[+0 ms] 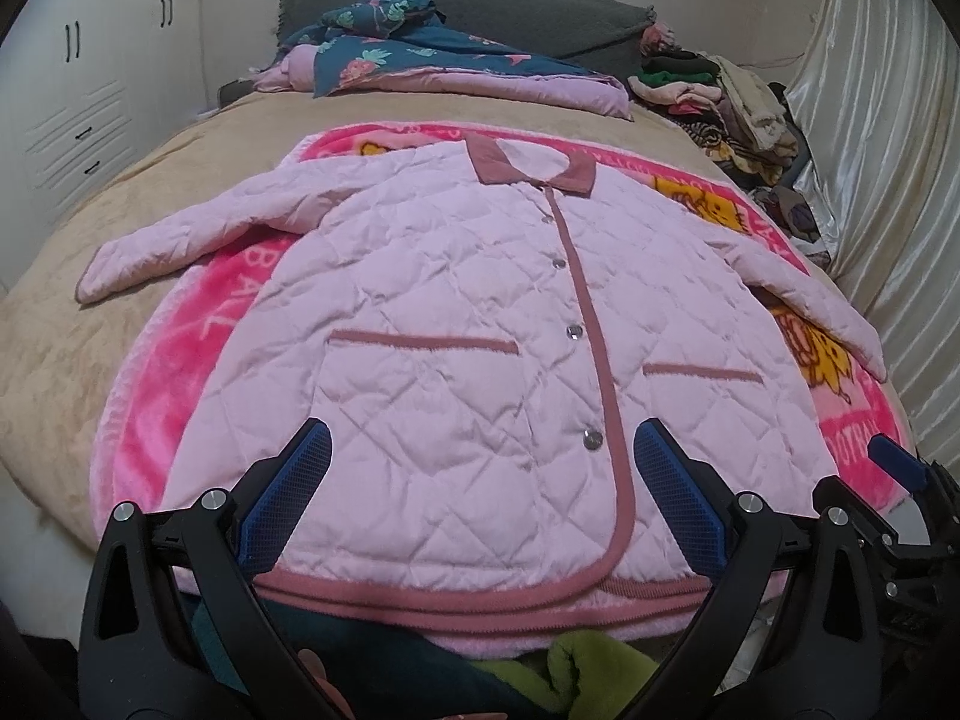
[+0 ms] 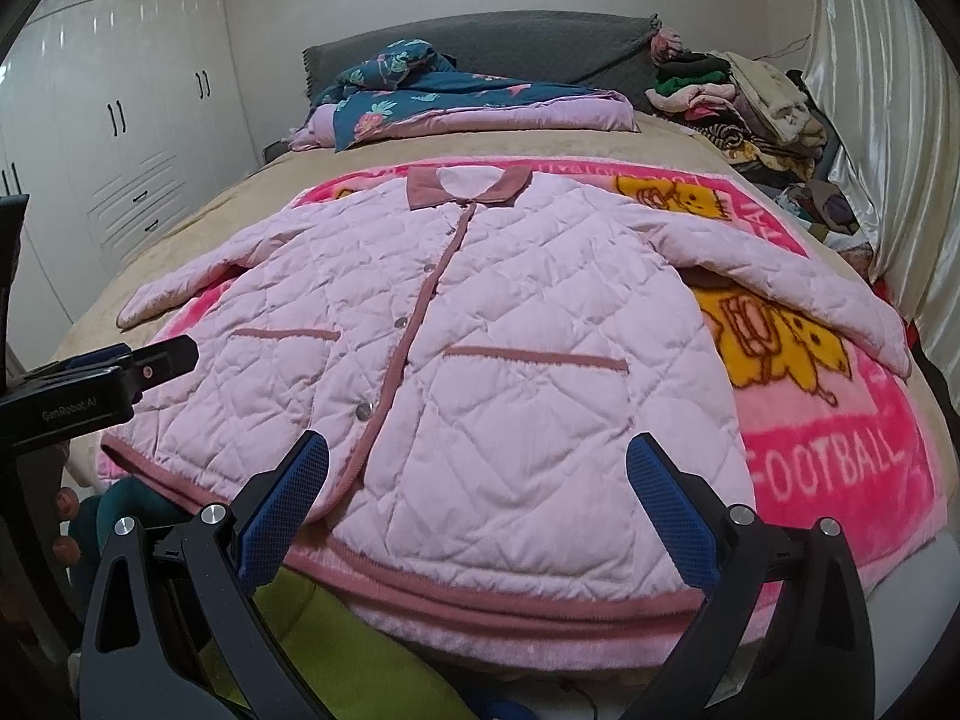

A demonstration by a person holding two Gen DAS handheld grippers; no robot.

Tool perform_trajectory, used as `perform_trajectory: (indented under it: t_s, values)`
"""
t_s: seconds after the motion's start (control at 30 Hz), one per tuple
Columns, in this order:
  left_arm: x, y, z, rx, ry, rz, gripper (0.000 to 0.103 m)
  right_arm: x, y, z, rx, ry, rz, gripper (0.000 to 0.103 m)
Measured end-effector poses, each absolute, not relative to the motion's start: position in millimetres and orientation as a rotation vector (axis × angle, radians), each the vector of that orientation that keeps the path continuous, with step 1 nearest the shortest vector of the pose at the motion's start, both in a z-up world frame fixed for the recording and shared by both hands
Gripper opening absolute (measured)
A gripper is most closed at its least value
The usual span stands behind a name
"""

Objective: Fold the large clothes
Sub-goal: 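Move the right tool to a jacket sleeve cuff and grasp it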

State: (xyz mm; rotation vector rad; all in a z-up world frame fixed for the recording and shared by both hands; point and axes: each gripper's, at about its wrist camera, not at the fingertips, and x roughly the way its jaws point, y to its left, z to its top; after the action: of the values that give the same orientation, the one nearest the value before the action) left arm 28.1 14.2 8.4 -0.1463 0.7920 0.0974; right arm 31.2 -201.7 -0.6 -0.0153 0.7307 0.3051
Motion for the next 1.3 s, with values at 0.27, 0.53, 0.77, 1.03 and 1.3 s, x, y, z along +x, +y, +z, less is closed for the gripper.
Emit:
perform_trajectory:
  t_s: [0.27, 0.53, 0.77, 1.03, 1.3]
  values:
    - [50.7, 20.3, 21.3, -0.149, 0.791, 0.122, 0.095, 58.8, -188.9, 10.0, -0.033, 0.728, 0.340, 0.099]
    - [76.5, 26.9, 33.3, -0.157, 0.795, 0.138, 0.095, 87.1, -186.3, 28.2, -0.010, 0.714, 0.345, 0.099]
    - [101.3, 30.9, 51.6, -0.161, 0.769, 0.154, 0.095, 113.0, -186.6, 42.3, 0.016, 0.700, 0.354, 0.099]
    - [131.8, 32.3, 68.1, -0.153, 0.755, 0.174, 0.095, 138.5, -193.1, 69.9, 0.063, 0.628, 0.344, 0.099]
    - [165.2, 29.8, 80.8, -0.172, 0.752, 0.174, 0.095, 177.4, -208.2, 90.6, 0.116, 0.604, 0.310, 0.099]
